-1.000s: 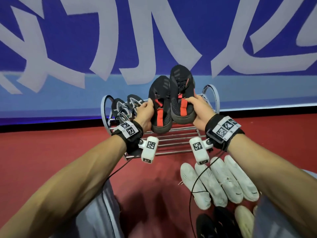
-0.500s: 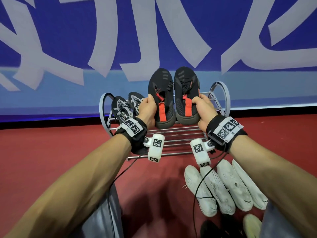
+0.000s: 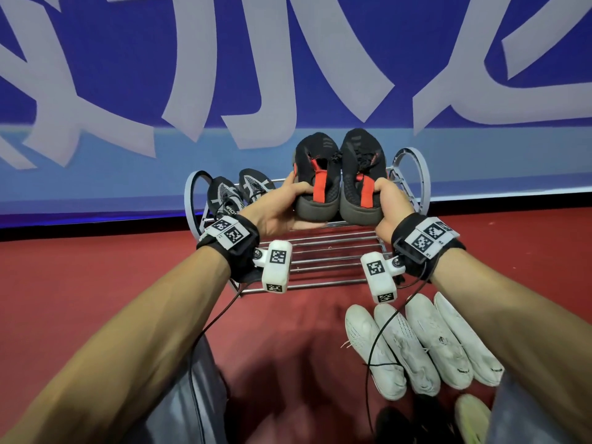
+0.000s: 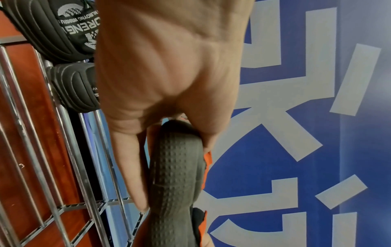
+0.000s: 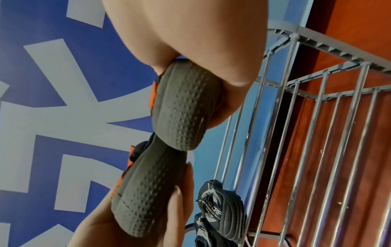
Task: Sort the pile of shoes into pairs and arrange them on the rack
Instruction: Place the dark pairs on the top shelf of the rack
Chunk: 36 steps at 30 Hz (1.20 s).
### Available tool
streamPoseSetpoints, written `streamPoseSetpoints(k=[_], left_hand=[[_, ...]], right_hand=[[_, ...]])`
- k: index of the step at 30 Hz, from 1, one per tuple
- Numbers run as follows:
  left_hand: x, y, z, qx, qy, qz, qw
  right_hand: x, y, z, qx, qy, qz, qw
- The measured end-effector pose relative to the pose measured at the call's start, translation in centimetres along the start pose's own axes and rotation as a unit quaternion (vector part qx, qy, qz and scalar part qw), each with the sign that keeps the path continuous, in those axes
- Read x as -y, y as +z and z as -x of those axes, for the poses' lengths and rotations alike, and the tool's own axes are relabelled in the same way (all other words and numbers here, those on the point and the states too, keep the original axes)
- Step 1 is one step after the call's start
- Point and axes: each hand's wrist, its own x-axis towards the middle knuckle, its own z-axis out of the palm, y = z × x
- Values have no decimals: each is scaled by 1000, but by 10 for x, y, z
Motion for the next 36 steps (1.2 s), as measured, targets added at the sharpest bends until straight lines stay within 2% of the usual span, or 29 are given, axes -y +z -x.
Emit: streamPoseSetpoints(k=[5, 10, 18, 21, 24, 27, 30, 33, 36], left_hand=[[1, -4, -3, -39, 32, 12, 999], [3, -1, -15, -126, 41, 25, 991], [15, -24, -49, -205, 45, -18, 977], [24, -28, -60, -245, 50, -43, 967], [37, -34, -79, -262, 57, -64, 961], [42, -39, -91, -268, 58, -85, 958], [49, -46, -104, -277, 51, -96, 955], [81, -79, -160, -291, 43, -91, 951], [75, -69, -151, -293, 37, -105, 950]], right_hand=[[1, 9, 19, 23, 28, -34, 999], [-8, 22, 14, 17, 51, -110, 992], [-35, 43, -26, -10, 52, -69, 996], [-61, 37, -64, -27, 66, -56, 996], [-77, 33, -81, -61, 63, -61, 994], [-54, 49, -35, -65, 62, -56, 994], [-53, 52, -30, -75, 48, -38, 995], [-59, 54, -34, -91, 29, -35, 995], [-64, 58, -34, -99, 22, -63, 993]])
